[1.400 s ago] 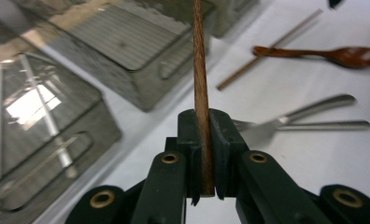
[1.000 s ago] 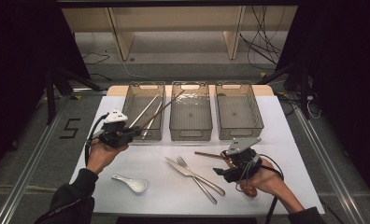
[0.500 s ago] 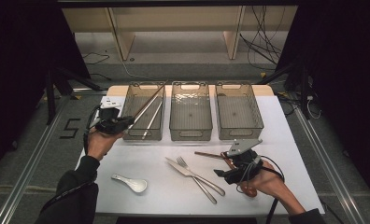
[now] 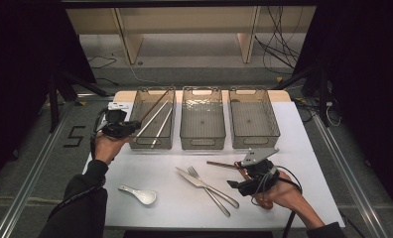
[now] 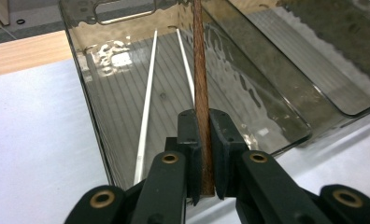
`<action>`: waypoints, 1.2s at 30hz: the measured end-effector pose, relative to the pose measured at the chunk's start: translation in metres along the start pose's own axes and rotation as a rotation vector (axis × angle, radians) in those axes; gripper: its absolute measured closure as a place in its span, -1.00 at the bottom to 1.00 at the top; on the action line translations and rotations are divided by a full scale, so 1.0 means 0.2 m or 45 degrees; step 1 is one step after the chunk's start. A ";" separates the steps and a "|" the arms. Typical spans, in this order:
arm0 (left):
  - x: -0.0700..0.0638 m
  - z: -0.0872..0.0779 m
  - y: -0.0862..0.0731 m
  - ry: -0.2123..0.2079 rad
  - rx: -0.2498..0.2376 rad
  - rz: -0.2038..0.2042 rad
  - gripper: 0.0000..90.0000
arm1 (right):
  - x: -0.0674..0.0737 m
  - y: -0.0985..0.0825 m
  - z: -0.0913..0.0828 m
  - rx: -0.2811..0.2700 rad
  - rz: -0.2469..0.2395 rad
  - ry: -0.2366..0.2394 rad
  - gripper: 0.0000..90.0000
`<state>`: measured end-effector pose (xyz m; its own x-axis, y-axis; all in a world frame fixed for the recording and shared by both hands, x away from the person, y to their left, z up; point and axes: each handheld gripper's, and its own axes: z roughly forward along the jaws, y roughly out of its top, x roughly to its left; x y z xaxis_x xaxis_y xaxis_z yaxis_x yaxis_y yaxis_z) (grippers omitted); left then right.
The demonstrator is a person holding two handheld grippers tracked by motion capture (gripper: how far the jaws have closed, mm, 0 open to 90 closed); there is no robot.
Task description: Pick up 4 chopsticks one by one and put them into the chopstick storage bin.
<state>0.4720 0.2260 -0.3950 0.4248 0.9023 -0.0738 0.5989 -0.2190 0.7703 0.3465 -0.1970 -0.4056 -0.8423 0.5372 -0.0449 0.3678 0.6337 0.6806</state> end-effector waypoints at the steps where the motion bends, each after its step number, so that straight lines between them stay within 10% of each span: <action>1: 0.00 0.01 0.01 0.011 0.008 0.002 0.85 | 0.00 0.00 0.00 0.001 0.000 0.000 -0.32; 21: 0.07 0.12 0.01 0.052 0.094 -0.096 0.82 | 0.00 0.00 0.00 -0.001 -0.001 -0.001 -0.32; 26: 0.07 0.12 0.02 0.013 0.115 -0.126 0.26 | 0.00 0.00 -0.01 -0.003 0.000 -0.003 -0.32; 36: -0.05 -0.07 -0.01 -0.157 0.017 -0.021 -0.29 | -0.05 -0.01 -0.02 0.006 0.025 -0.041 -0.31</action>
<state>0.4575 0.2217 -0.3865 0.4946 0.8534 -0.1646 0.6151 -0.2099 0.7600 0.3525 -0.2049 -0.4040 -0.8215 0.5675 -0.0551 0.3865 0.6254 0.6779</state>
